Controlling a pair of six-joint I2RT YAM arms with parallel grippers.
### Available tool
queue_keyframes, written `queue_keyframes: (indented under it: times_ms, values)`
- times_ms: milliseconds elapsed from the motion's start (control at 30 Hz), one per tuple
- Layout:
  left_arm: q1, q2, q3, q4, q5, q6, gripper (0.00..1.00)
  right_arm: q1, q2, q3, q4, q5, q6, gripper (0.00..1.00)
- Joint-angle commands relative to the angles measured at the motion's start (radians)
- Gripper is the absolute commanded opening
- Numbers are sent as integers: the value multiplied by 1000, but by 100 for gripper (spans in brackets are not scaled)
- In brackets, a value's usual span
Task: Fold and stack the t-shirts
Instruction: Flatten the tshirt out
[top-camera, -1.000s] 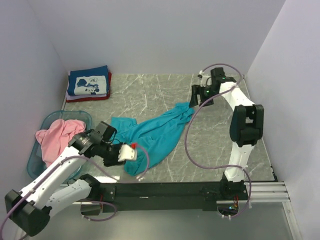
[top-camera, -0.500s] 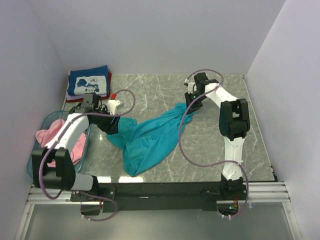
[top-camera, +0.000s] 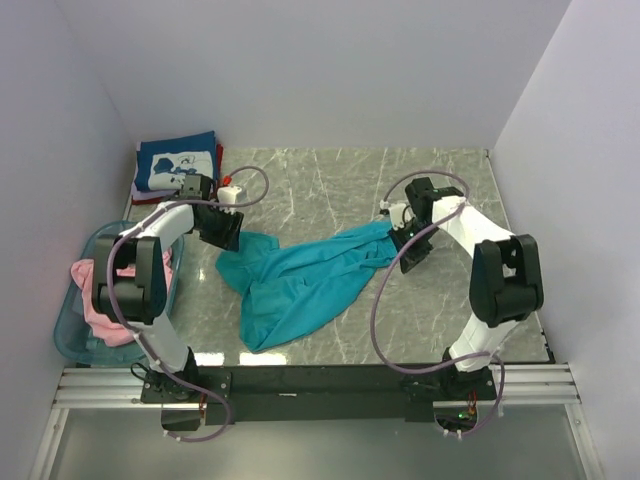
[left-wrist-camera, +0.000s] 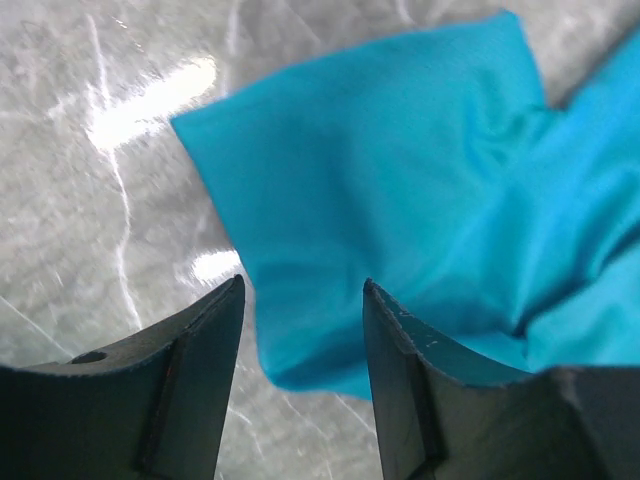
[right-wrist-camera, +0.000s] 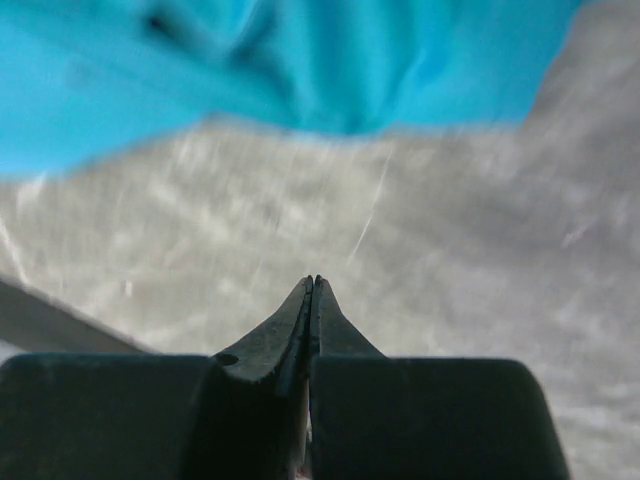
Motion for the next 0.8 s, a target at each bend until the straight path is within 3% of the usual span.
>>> queue_keyframes:
  times_ms: [0, 67, 133, 267, 467, 633, 667, 767]
  values:
    - [4, 30, 64, 29, -38, -39, 57, -6, -78, -8, -164, -33, -141, 0]
    - [11, 48, 79, 29, -14, -33, 57, -35, -132, 5, -161, -53, -151, 34]
    - [12, 63, 100, 35, -5, -34, 57, -83, -166, 44, -73, -52, -136, 56]
    - [26, 120, 160, 18, 8, -59, 56, -90, -89, 191, 35, -35, -80, 62]
    - [37, 175, 212, 13, -5, -102, 57, -90, 170, 488, 11, -84, -19, 63]
    - [46, 201, 228, 7, 0, -111, 59, -90, 291, 588, -34, -142, 22, 65]
    - [47, 206, 229, 4, 1, -113, 64, -90, 316, 596, -41, -152, 33, 65]
    - [47, 223, 226, 10, 1, -116, 66, -92, 334, 587, -48, -162, 44, 65]
